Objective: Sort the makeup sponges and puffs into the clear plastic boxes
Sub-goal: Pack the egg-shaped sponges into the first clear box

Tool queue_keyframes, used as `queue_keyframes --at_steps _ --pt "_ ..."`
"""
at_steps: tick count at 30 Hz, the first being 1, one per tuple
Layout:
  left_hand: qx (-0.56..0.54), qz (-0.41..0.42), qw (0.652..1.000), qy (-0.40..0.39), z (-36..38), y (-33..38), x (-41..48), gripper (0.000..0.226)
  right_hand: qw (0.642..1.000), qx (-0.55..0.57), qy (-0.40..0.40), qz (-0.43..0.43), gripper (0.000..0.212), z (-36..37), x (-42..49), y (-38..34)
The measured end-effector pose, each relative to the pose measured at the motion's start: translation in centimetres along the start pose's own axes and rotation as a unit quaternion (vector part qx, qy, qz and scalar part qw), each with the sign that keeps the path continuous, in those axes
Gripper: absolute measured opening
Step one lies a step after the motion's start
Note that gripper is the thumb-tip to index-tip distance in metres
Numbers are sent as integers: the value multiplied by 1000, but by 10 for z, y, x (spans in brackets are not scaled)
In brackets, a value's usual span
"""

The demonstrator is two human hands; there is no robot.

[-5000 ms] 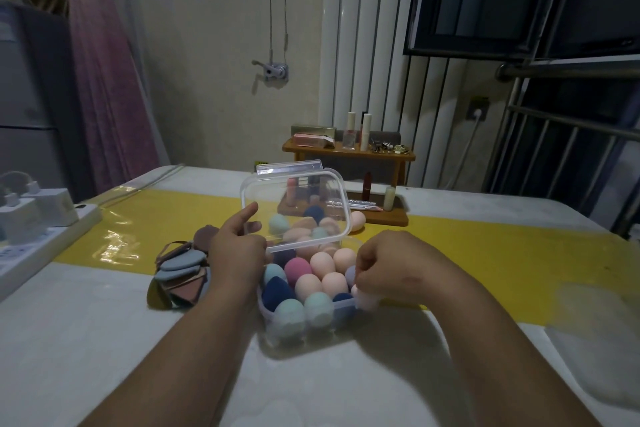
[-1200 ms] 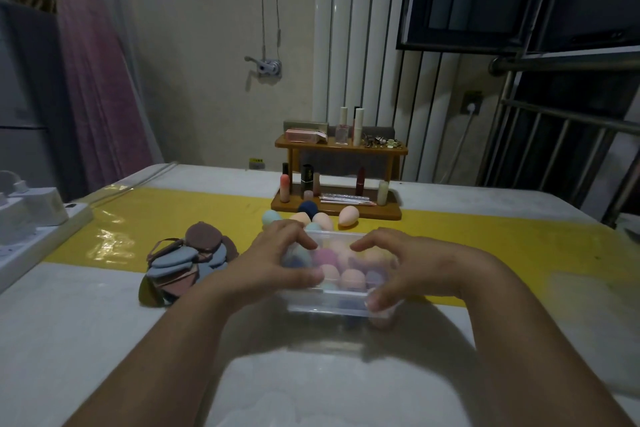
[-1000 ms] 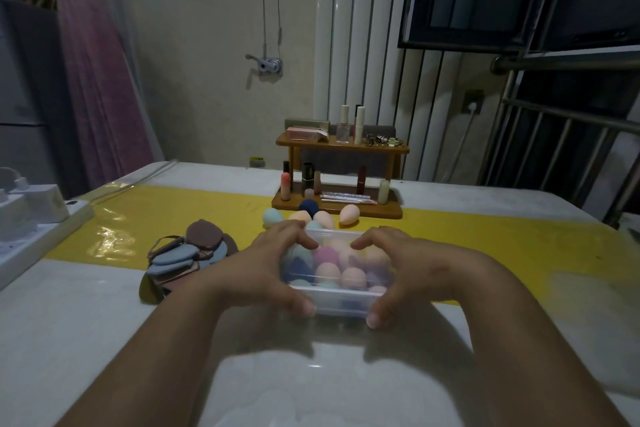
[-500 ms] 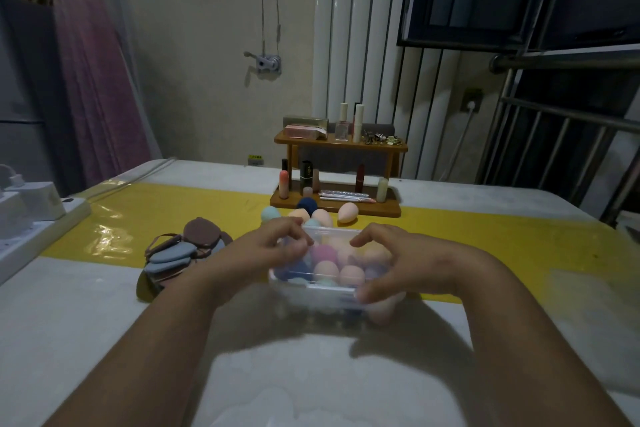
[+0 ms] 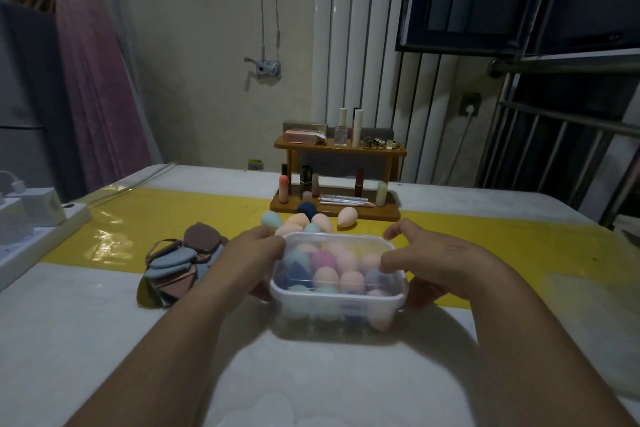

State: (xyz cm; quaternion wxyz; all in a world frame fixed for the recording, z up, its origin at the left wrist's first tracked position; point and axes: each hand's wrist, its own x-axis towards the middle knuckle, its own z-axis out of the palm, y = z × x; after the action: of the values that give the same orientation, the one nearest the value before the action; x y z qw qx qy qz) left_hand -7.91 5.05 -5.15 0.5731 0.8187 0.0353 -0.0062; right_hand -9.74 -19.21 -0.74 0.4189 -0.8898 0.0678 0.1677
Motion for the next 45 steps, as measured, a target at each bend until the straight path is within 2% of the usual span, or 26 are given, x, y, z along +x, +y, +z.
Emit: queue_keyframes --at_steps 4,9,12,17,24,28,31,33,37,45 --pt "-11 17 1000 5 2 0 -2 9 995 -8 93 -14 27 -4 4 1" --pt "-75 47 996 -31 16 5 -8 20 983 -28 180 -11 28 -12 9 6" --pt "-101 52 992 -57 26 4 -12 22 976 -76 205 0 38 -17 13 12" --pt "-91 12 992 -84 38 1 -11 23 966 -141 215 21 47 -20 17 17" --pt "-49 -9 996 -72 46 -3 -15 26 951 -169 258 35 39 -18 21 22" --pt "-66 -37 995 -66 55 5 -25 32 954 -128 267 37 38 -13 16 26" --pt "12 -11 999 -40 59 8 -23 32 966 -36 256 0 43 -6 8 35" --pt "18 1 999 -32 62 13 -23 31 966 -2 258 -22 46 -3 -1 39" --pt "-54 26 997 -50 67 31 -24 23 953 8 300 -46 42 -5 -14 44" --pt "-203 -8 977 -59 88 56 -29 23 915 -21 394 -89 37 -30 -49 40"
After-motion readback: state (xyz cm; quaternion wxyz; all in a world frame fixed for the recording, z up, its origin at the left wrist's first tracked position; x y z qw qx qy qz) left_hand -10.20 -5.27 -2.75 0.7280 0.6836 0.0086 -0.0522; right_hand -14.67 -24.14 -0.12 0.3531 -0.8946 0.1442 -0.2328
